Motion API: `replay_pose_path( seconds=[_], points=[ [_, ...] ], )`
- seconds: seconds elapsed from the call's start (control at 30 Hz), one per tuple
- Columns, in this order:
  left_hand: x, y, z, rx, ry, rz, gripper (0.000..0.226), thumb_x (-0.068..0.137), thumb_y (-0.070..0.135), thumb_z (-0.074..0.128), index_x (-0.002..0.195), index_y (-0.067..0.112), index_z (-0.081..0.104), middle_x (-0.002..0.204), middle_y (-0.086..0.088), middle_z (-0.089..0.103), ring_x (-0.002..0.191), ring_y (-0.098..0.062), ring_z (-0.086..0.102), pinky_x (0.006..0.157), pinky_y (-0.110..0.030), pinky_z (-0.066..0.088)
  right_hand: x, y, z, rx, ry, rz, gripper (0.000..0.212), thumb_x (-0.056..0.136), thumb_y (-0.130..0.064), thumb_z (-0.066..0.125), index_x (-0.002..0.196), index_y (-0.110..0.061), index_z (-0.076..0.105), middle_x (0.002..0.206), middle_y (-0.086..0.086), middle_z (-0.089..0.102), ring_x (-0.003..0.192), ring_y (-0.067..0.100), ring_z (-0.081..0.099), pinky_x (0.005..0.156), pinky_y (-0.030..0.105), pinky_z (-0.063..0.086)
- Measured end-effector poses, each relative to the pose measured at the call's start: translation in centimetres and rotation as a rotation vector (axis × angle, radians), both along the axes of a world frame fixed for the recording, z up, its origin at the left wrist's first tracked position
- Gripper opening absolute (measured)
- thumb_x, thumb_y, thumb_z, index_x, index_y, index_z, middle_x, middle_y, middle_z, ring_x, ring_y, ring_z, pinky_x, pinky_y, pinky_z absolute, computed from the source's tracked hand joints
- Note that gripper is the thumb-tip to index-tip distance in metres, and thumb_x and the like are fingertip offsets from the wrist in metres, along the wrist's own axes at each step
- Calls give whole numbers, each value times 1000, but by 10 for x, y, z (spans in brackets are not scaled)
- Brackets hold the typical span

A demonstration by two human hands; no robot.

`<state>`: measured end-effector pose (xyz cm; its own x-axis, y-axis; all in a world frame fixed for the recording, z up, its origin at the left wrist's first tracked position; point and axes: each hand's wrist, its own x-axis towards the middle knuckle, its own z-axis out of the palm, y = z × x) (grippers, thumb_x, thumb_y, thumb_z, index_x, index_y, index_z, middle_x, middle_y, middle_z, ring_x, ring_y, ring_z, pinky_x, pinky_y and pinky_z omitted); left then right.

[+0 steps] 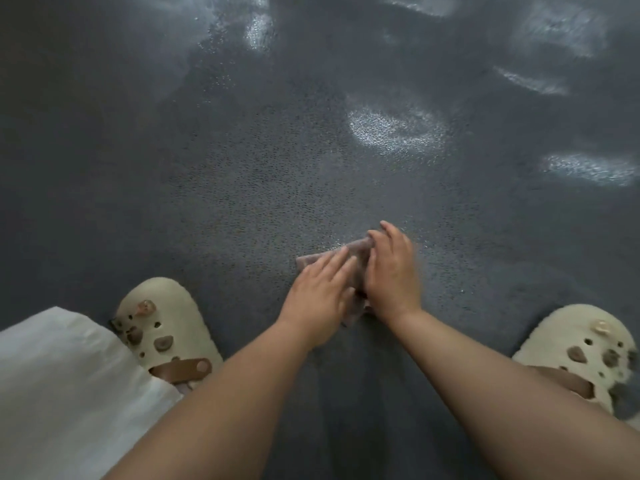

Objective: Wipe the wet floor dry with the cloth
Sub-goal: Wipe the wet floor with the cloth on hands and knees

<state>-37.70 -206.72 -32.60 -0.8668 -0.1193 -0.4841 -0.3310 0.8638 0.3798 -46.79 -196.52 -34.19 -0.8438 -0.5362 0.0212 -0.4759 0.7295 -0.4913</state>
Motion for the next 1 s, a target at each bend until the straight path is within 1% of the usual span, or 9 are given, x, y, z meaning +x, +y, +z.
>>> replay_pose_path(
  seconds=[0.13, 0.2, 0.3, 0.5, 0.6, 0.73, 0.83, 0.9, 1.0],
  points=[
    [-2, -38, 14, -130, -82, 251, 68, 94, 21, 42, 151, 19, 5, 158, -5, -9, 146, -23, -3, 117, -34, 3, 25, -7, -12, 181, 163, 458, 39, 87, -28, 42, 111, -13, 68, 126, 13, 61, 115, 32, 54, 102, 49, 35],
    [-4, -56, 17, -175, -234, 319, 88, 87, 26, 58, 151, 21, -2, 156, -10, -19, 145, -27, -11, 117, -38, 0, 33, -7, -15, 363, 117, 501, 46, 87, -38, 39, 121, -20, 64, 134, 7, 56, 123, 31, 53, 105, 57, 27],
    [-9, -75, 17, -261, -388, 196, 123, 72, 46, 76, 148, 26, -18, 154, -13, -26, 144, -30, -16, 117, -40, -2, 26, 1, -17, 423, 87, 597, 57, 86, -52, 38, 134, -24, 52, 145, 6, 44, 135, 30, 36, 105, 64, 14],
    [-16, -74, 17, -280, -398, 156, 127, 67, 45, 81, 150, 22, -13, 155, -16, -21, 145, -34, -11, 117, -40, 3, -46, 2, -19, 455, 202, 1003, 54, 91, -54, 33, 139, -31, 45, 147, 6, 42, 134, 29, 40, 106, 62, 18],
    [-16, -76, 18, -262, -403, 162, 127, 68, 43, 81, 150, 22, -13, 154, -16, -23, 144, -34, -13, 117, -41, 1, -84, -26, -18, 479, 207, 804, 54, 90, -49, 31, 138, -30, 47, 145, 10, 44, 132, 32, 43, 107, 63, 21],
    [-18, -75, 18, -263, -420, 168, 126, 69, 42, 80, 149, 22, -15, 154, -16, -24, 144, -35, -14, 117, -41, -1, -123, -83, -11, 554, -16, 269, 53, 99, -48, 24, 149, -40, 8, 160, 4, -1, 147, 27, -4, 111, 59, -4],
    [-20, -74, 18, -264, -422, 175, 126, 70, 41, 80, 149, 22, -16, 154, -16, -25, 144, -35, -15, 117, -40, -1, -128, -134, -7, 504, -163, -18, 55, 100, -48, 21, 149, -40, -2, 159, 1, -12, 145, 28, -15, 110, 61, -9],
    [-20, -74, 18, -263, -423, 182, 125, 70, 40, 80, 149, 22, -15, 154, -16, -25, 144, -35, -15, 117, -40, -1, -113, -160, -5, 483, -203, 20, 55, 101, -48, 21, 150, -38, -2, 159, 2, -13, 144, 29, -16, 108, 62, -11],
    [-19, -74, 17, -262, -421, 186, 126, 68, 40, 81, 150, 22, -14, 154, -15, -24, 144, -34, -14, 117, -40, -1, -73, -174, -4, 495, -119, 340, 55, 100, -48, 25, 150, -39, 5, 160, 1, -7, 145, 28, -12, 109, 62, -10]
  ],
)
